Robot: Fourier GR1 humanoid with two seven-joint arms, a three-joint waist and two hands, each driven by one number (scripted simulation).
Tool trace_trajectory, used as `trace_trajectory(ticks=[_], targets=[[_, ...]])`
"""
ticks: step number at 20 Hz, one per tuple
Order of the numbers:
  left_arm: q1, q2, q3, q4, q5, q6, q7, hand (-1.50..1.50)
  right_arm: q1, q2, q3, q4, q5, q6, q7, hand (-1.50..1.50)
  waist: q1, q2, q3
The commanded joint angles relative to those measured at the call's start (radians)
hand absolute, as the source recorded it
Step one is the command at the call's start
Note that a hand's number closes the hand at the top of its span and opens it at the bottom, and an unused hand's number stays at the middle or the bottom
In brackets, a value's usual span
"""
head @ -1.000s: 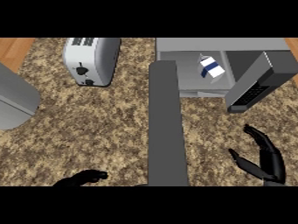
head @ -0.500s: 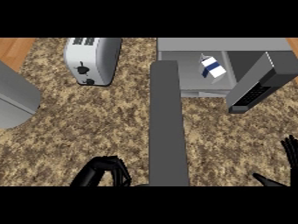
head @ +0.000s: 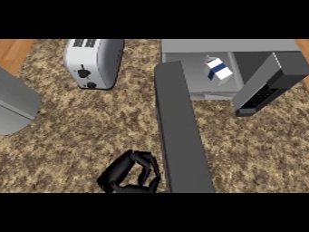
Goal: Pick up the milk, place it into the microwave and close the microwave
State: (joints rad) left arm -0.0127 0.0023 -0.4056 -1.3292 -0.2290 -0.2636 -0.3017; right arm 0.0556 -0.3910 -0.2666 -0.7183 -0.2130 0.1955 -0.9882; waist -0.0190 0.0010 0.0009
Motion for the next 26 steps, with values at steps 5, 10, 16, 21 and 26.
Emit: trace_trajectory(ticks=[5,10,16,21,26], targets=[[-0.171,-0.002,-0.230,0.259,0.015,-0.016,0.095,1.50,0.000,-0.036,-0.008,-0.027,-0.043,0.125,-0.055,-1.50,-0.014,0.003,-0.001],[-0.329,-0.002,-0.353,0.405,0.118,0.124,-0.002,1.50,-0.005,-0.047,0.017,-0.050,-0.042,0.161,-0.066,-1.50,-0.022,0.006,-0.002],[-0.327,-0.002,-0.550,0.298,0.324,0.310,-0.012,1.50,-0.014,-0.078,0.049,-0.151,-0.070,0.209,-0.004,-1.50,-0.056,0.008,-0.004],[-0.397,-0.001,-0.601,0.324,0.432,0.426,-0.027,-1.50,-0.004,-0.071,0.078,-0.217,-0.076,0.190,0.004,-1.50,-0.096,0.014,-0.006],[-0.486,-0.001,-0.619,0.307,0.519,0.517,0.003,1.50,0.002,-0.066,0.113,-0.306,-0.101,0.185,0.066,-1.50,-0.135,0.017,-0.008]])
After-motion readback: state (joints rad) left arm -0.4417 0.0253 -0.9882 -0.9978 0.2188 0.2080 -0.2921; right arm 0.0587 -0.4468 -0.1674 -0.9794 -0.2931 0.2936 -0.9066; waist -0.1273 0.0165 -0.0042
